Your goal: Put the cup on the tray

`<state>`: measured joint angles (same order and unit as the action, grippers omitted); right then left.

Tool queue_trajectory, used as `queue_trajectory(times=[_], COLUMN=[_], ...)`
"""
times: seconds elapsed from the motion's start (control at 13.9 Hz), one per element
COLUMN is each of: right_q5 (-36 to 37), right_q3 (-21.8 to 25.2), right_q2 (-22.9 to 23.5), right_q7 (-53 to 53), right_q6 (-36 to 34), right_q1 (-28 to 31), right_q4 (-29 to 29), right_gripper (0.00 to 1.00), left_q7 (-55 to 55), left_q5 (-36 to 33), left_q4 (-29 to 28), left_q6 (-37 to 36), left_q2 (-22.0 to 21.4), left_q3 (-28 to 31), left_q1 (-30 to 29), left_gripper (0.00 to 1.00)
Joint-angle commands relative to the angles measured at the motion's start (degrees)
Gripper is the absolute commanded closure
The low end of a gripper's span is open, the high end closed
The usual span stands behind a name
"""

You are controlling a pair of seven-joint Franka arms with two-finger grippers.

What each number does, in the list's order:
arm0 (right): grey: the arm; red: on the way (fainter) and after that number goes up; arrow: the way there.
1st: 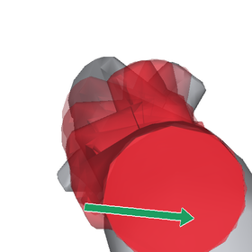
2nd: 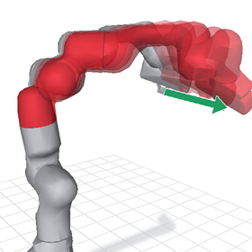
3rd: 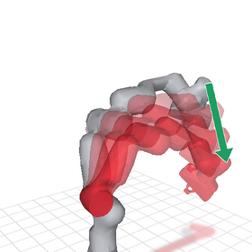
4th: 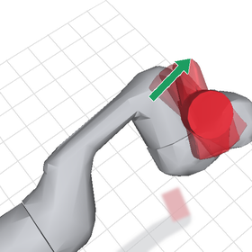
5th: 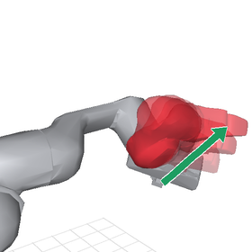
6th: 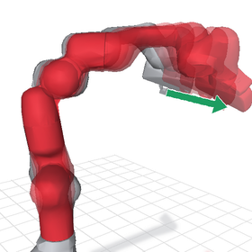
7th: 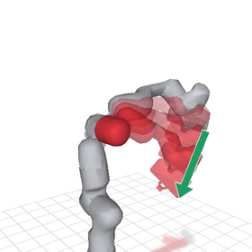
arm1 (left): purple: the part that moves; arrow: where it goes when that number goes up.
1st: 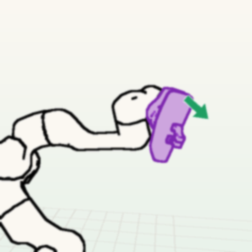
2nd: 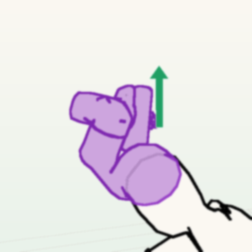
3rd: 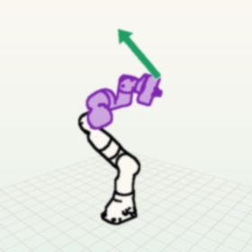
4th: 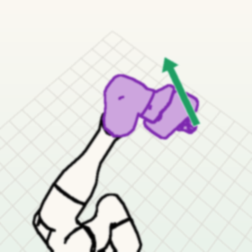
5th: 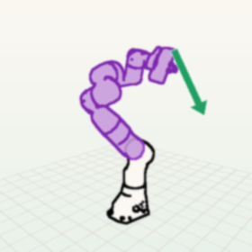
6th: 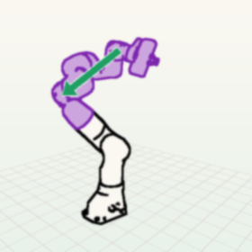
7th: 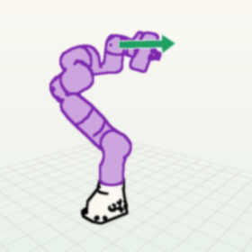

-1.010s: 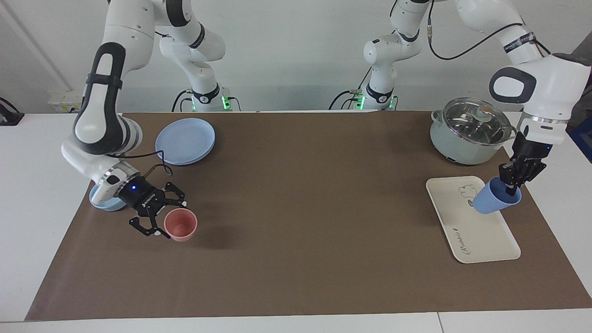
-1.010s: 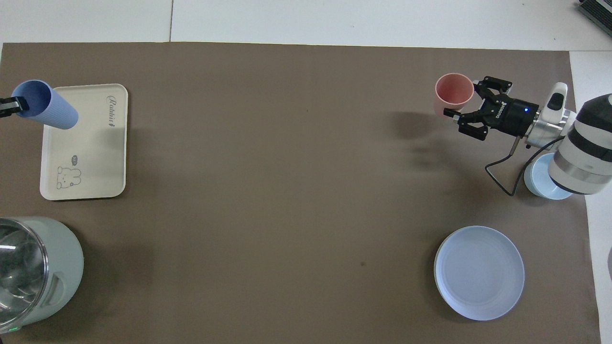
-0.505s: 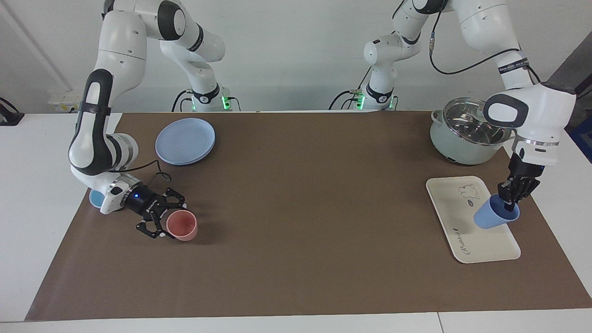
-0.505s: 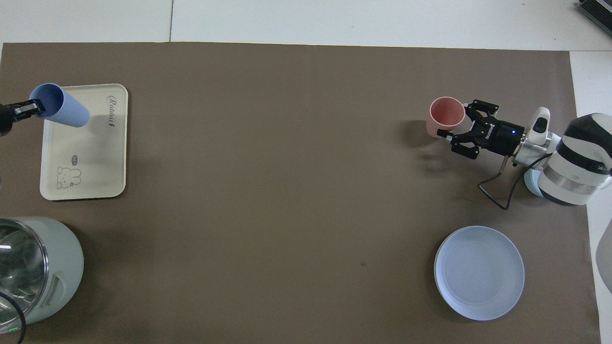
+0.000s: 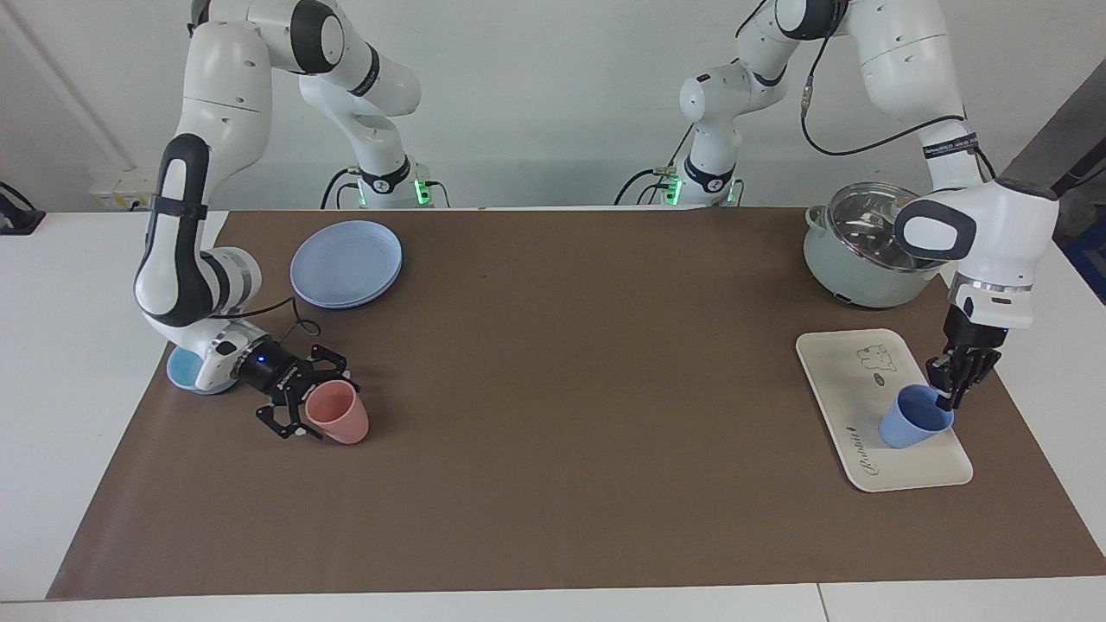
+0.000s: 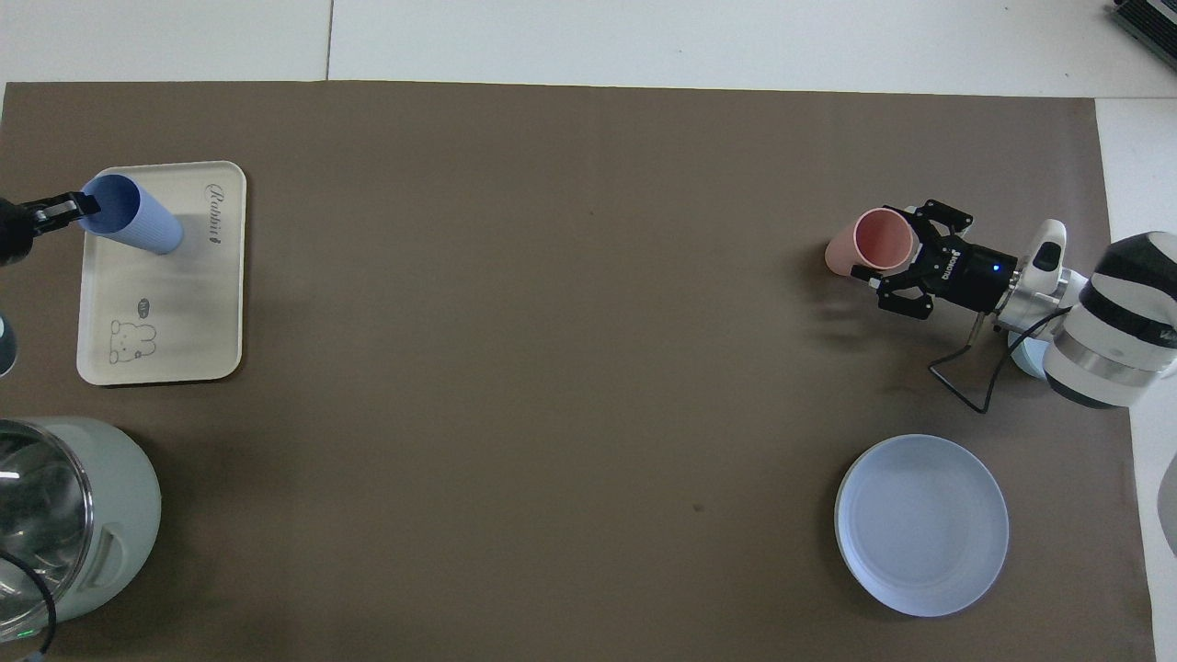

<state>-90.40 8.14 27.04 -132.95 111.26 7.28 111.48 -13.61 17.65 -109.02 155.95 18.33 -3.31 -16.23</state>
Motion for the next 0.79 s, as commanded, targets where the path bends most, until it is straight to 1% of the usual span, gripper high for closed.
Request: queue_trajectory(times=[0.0,0.07,0.14,0.22,0.36,0.43,0.58,0.72], right_q5=[-1.4,-1.4,-0.9,-0.3,1.0,2.9,9.0,15.3], right_q3=[-0.3,-0.2,-0.2,-0.2,-0.1,-0.1,-0.2,-0.2], right_q2=[-3.1,-4.3,-5.5,-6.2,-9.4,-11.3,-15.2,-18.1], right_q7=[-1.0,0.1,2.7,5.0,10.3,14.1,23.5,31.7], right_q6=[-0.9,-0.4,-0.3,-0.3,0.3,1.6,4.0,5.5], right_q1=[0.8,0.7,0.6,0.6,0.1,-0.1,-0.3,-0.5], right_q4=[2.1,2.2,2.2,2.3,2.3,2.3,2.2,1.7], right_gripper=[0.0,0.0,0.0,0.0,0.0,0.0,0.0,0.0], left_q7=[-1.1,-1.0,-0.8,-0.6,-0.5,-0.4,-0.4,-0.1], left_q5=[1.1,1.1,1.0,1.0,0.9,0.9,0.6,-0.1], left_q4=[0.3,0.7,2.0,4.6,12.7,15.8,20.1,24.7], left_q6=[0.3,-0.6,-3.1,-8.3,-24.4,-30.9,-40.7,-52.0], left_q2=[0.2,0.2,0.3,0.3,0.5,0.5,0.0,-0.4], left_q3=[-0.5,-0.5,-0.5,-0.6,-0.5,-0.5,-0.5,-0.4], left_q1=[-0.2,0.0,0.1,0.1,-0.1,-0.3,-0.6,-0.5], left_gripper=[0.28,0.15,0.01,0.0,0.0,0.0,0.0,0.0])
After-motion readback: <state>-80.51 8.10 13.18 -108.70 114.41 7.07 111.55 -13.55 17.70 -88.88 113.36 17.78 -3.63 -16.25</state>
